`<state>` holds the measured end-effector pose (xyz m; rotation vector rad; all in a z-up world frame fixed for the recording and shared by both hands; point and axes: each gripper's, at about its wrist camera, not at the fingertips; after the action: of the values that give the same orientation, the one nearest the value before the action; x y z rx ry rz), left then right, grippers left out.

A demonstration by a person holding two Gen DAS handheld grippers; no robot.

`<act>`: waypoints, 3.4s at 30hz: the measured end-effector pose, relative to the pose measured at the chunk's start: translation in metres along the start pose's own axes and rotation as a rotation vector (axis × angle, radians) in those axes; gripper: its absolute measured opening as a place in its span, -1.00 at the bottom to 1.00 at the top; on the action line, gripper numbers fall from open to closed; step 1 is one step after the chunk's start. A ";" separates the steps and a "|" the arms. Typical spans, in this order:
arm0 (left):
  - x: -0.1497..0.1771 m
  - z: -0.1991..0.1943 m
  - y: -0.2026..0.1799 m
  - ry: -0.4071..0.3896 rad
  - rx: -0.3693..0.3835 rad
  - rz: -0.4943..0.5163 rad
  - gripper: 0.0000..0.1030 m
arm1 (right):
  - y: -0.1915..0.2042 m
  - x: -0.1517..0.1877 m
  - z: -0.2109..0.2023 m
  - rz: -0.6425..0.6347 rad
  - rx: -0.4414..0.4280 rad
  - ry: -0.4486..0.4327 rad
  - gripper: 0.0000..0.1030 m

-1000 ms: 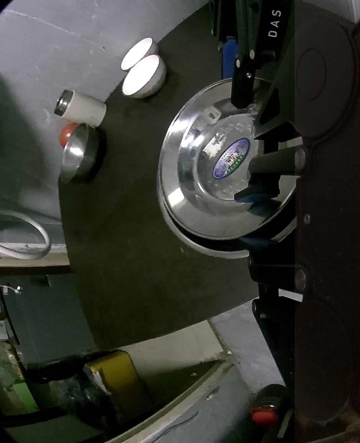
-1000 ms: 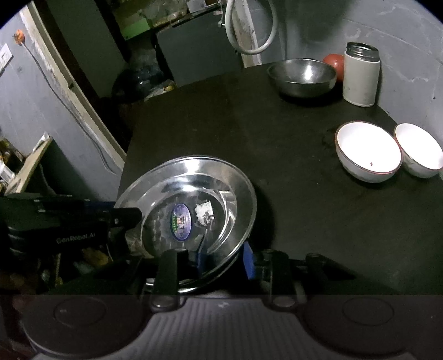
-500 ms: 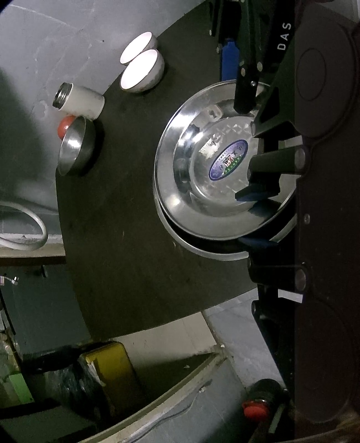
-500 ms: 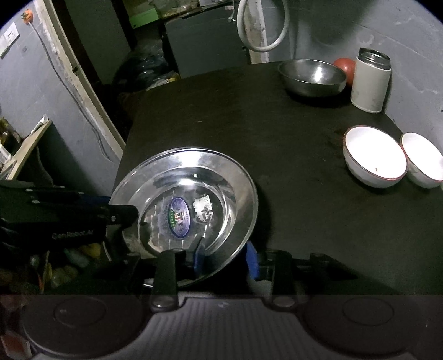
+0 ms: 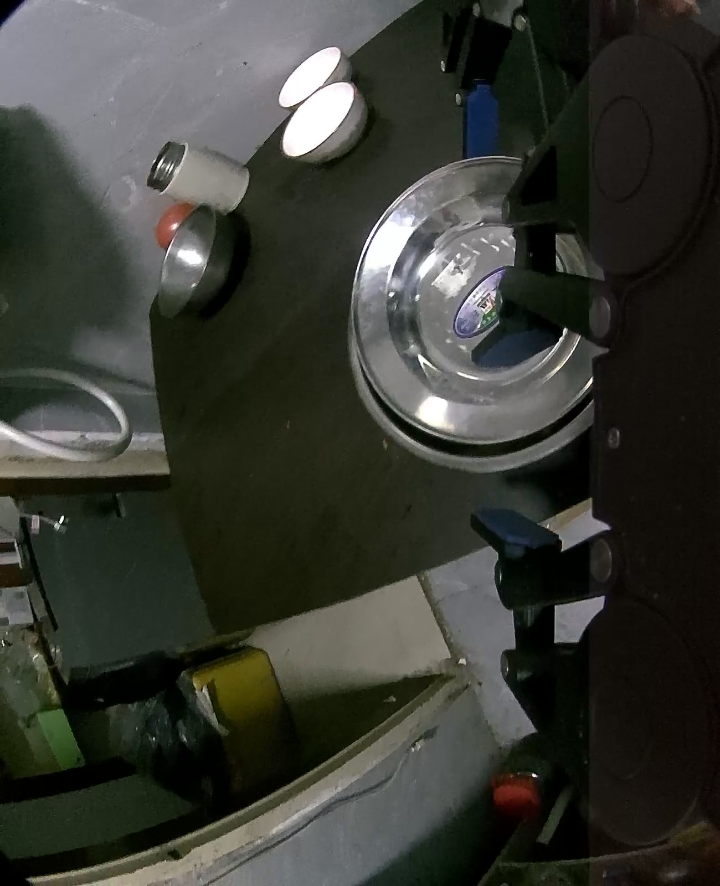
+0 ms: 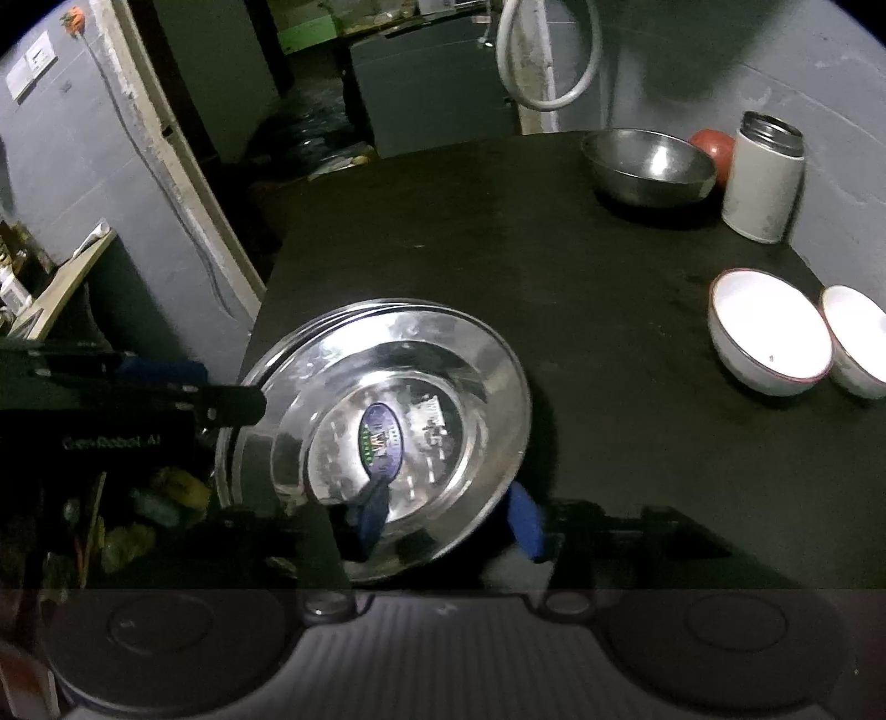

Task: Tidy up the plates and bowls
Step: 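Open both grippers and pull them back from the stacked plates, then move both grippers to the steel bowl beside the white thermos, then close both grippers on the steel bowl rim and lift it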

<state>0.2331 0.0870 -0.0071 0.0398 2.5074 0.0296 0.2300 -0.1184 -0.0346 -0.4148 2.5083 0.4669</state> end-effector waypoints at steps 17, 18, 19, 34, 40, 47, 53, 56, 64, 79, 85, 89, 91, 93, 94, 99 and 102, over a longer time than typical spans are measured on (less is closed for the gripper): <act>-0.016 -0.011 -0.045 -0.061 0.004 -0.003 0.98 | -0.055 0.018 -0.046 0.091 -0.019 -0.140 0.90; -0.017 -0.011 -0.051 -0.062 0.013 -0.003 0.98 | -0.064 0.022 -0.051 0.111 -0.020 -0.157 0.91; -0.020 -0.011 -0.056 -0.060 0.020 -0.005 0.98 | -0.074 0.027 -0.058 0.133 -0.019 -0.175 0.93; -0.122 0.040 -0.105 -0.104 0.045 0.052 0.98 | -0.177 -0.003 -0.084 0.283 0.071 -0.338 0.99; -0.170 0.087 -0.102 -0.105 0.051 0.066 0.98 | -0.196 -0.037 -0.064 0.308 0.083 -0.351 0.99; -0.218 0.155 -0.093 -0.078 0.077 -0.021 0.98 | -0.207 -0.084 -0.021 0.346 0.095 -0.346 0.87; -0.244 0.193 -0.092 -0.063 0.115 -0.044 0.98 | -0.210 -0.116 0.023 0.412 0.083 -0.312 0.65; -0.250 0.207 -0.093 -0.049 0.115 -0.042 0.98 | -0.212 -0.129 0.043 0.444 0.098 -0.294 0.60; -0.248 0.224 -0.096 -0.021 0.157 -0.053 0.50 | -0.215 -0.144 0.075 0.492 0.131 -0.266 0.37; -0.240 0.222 -0.100 0.025 0.226 -0.092 -0.80 | -0.211 -0.158 0.092 0.493 0.097 -0.264 -0.50; -0.230 0.202 -0.101 -0.005 0.220 -0.068 -0.80 | -0.208 -0.154 0.088 0.475 0.105 -0.250 -0.56; -0.223 0.176 -0.098 -0.040 0.233 -0.076 -0.79 | -0.200 -0.148 0.073 0.436 0.100 -0.271 -0.56; -0.219 0.158 -0.099 -0.066 0.238 -0.075 -0.79 | -0.196 -0.145 0.061 0.422 0.089 -0.288 -0.56; -0.213 0.137 -0.101 -0.090 0.243 -0.072 -0.78 | -0.192 -0.141 0.048 0.405 0.081 -0.305 -0.56; -0.208 0.125 -0.102 -0.102 0.248 -0.071 -0.78 | -0.190 -0.138 0.041 0.397 0.076 -0.314 -0.56; -0.177 0.077 -0.111 -0.113 0.264 -0.071 -0.76 | -0.179 -0.116 -0.005 0.355 0.042 -0.347 -0.56; -0.154 0.055 -0.118 -0.094 0.275 -0.078 -0.74 | -0.175 -0.095 -0.029 0.338 0.025 -0.339 -0.56</act>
<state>0.3873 -0.0357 0.0367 0.0553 2.3995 -0.3412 0.3601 -0.2685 0.0006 0.0987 2.2512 0.5799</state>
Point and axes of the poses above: each gripper's, at about its wrist camera, not at the fingertips, and z roughly the way its jaws point, y to its left, x to its underside, and after that the axes turned 2 degrees about -x, right-handed
